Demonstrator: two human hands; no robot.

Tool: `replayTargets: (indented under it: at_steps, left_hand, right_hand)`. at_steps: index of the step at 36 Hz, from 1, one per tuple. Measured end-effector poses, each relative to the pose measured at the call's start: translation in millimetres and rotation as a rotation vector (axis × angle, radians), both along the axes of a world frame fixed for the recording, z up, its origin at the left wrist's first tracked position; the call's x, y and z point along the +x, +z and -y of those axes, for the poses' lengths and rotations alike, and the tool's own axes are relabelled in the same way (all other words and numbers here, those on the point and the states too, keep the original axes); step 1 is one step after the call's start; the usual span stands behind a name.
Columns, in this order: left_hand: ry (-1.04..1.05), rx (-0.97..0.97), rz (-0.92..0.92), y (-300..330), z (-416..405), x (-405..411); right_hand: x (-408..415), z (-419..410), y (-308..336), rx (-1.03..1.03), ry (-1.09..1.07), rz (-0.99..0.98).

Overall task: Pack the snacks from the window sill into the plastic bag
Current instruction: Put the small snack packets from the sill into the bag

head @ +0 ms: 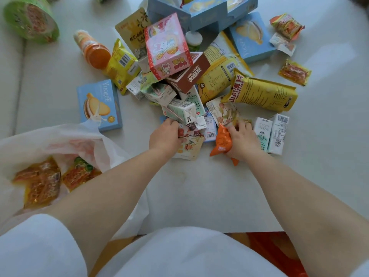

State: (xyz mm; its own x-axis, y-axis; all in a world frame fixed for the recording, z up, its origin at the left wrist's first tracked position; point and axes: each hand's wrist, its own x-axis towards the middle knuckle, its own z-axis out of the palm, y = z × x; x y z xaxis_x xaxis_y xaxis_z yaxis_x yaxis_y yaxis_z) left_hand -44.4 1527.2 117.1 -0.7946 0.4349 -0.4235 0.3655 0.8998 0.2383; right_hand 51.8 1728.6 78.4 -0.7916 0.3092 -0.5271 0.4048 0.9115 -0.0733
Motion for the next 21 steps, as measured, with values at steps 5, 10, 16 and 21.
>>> replayTargets:
  at_steps: [5, 10, 16, 21]
  left_hand:
    - [-0.056, -0.019, -0.158, -3, 4, 12]
    - [-0.067, -0.026, -0.178, -8, 5, 23]
    - [-0.057, 0.048, -0.198, -5, -7, 27]
    - [-0.163, 0.185, -0.315, 4, -26, 28]
  right_hand:
    - [3, -5, -7, 0.011, 0.010, 0.093]
    - [0, -10, -5, -0.051, -0.043, 0.102]
    - [16, -11, -7, -0.044, -0.063, 0.011]
    - [50, -13, -8, -0.041, -0.114, -0.007]
